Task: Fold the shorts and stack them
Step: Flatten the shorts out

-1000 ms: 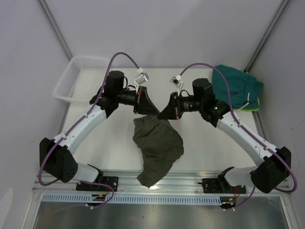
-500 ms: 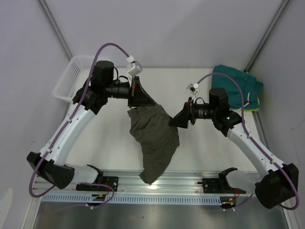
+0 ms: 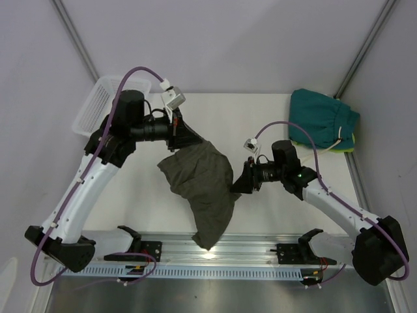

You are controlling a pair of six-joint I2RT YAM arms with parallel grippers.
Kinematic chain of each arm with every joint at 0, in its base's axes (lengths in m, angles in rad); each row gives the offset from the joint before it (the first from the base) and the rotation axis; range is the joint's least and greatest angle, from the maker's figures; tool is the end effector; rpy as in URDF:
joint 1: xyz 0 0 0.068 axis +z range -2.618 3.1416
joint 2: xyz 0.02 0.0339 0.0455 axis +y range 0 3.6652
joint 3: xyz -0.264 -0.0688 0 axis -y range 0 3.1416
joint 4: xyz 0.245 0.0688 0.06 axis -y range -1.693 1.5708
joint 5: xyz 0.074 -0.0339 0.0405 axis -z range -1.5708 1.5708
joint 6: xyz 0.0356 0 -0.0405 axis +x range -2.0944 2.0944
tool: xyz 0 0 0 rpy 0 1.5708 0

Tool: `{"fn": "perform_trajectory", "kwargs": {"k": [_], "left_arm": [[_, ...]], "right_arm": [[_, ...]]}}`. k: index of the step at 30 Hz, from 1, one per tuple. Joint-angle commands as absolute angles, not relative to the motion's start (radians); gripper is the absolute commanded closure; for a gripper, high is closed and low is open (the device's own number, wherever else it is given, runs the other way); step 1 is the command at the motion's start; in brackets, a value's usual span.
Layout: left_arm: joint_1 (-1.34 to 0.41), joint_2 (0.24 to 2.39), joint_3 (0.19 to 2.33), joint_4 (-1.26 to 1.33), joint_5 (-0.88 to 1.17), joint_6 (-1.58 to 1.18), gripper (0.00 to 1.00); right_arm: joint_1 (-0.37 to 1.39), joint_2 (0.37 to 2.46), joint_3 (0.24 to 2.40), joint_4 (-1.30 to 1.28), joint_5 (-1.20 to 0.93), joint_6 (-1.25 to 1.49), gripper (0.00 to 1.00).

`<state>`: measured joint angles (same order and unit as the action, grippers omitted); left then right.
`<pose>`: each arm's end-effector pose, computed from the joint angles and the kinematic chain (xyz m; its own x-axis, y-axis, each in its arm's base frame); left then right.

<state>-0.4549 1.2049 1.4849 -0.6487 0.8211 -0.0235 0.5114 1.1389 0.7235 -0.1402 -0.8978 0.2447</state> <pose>0.2006 -0.1271 0.4500 -0.3451 0.1510 -0.9263 0.9048 0.3158 -0.2856 0.1953 0.1415 0.2585 -0.6605 -0.1975 -0.7244 -0.7466 0.2745 0.6060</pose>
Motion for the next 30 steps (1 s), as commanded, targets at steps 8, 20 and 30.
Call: {"fn": "perform_trajectory", "kwargs": {"k": [8, 20, 30], "left_arm": [[-0.426, 1.103, 1.497, -0.611, 0.635, -0.021, 1.0], [-0.425, 1.051, 1.537, -0.611, 0.624, -0.052, 1.0], [-0.423, 1.023, 1.503, -0.603, 0.638, -0.054, 1.0]], "right_arm": [[0.549, 1.172, 0.772, -0.118, -0.723, 0.253, 1.0], [0.551, 1.187, 0.764, -0.063, -0.564, 0.227, 0.34], [0.565, 1.322, 0.795, 0.072, -0.548, 0.132, 0.27]]}}
